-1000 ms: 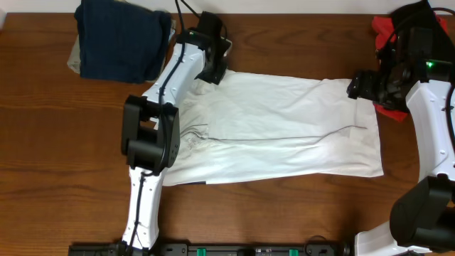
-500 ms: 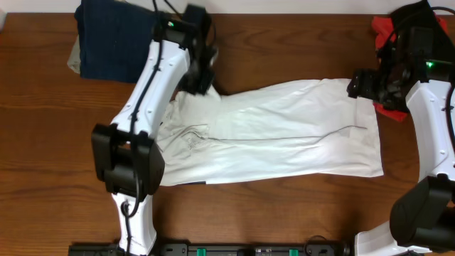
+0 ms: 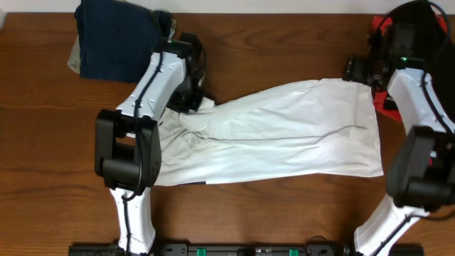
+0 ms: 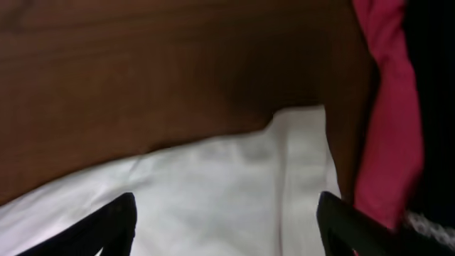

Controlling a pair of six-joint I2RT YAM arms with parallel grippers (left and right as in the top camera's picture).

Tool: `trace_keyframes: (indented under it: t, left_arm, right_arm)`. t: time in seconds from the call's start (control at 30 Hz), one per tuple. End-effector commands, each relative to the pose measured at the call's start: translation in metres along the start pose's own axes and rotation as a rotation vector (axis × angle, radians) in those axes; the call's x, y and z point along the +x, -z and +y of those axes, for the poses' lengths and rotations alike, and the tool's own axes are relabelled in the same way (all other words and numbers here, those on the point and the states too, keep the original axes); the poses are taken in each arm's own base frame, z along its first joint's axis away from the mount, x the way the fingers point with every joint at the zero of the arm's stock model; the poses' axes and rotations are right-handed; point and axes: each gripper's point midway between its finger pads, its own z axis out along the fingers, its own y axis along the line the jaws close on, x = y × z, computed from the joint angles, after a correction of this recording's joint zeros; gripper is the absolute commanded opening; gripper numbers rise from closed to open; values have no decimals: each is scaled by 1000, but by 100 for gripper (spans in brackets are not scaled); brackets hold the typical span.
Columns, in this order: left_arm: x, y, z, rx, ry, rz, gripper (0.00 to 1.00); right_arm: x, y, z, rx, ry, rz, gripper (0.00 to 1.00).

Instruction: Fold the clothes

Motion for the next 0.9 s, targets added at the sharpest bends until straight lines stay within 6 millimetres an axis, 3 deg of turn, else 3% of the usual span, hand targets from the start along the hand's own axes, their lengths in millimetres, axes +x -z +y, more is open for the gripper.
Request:
trace_keyframes:
  t: [0.0, 0.3, 0.67, 0.87]
  left_arm:
    - [1, 2, 11, -10, 52, -4, 6]
    - [1, 2, 15, -9, 62, -2, 6]
    - [1, 2, 15, -9, 70, -3, 6]
    - [1, 2, 15, -9, 88, -3, 6]
  right_arm:
    - [2, -25, -1, 12, 16, 1, 78]
    - [7, -76, -13, 35, 11, -17, 78]
    - [-2, -81, -36, 127, -1, -65, 78]
    - [5, -90, -42, 134, -9, -46, 78]
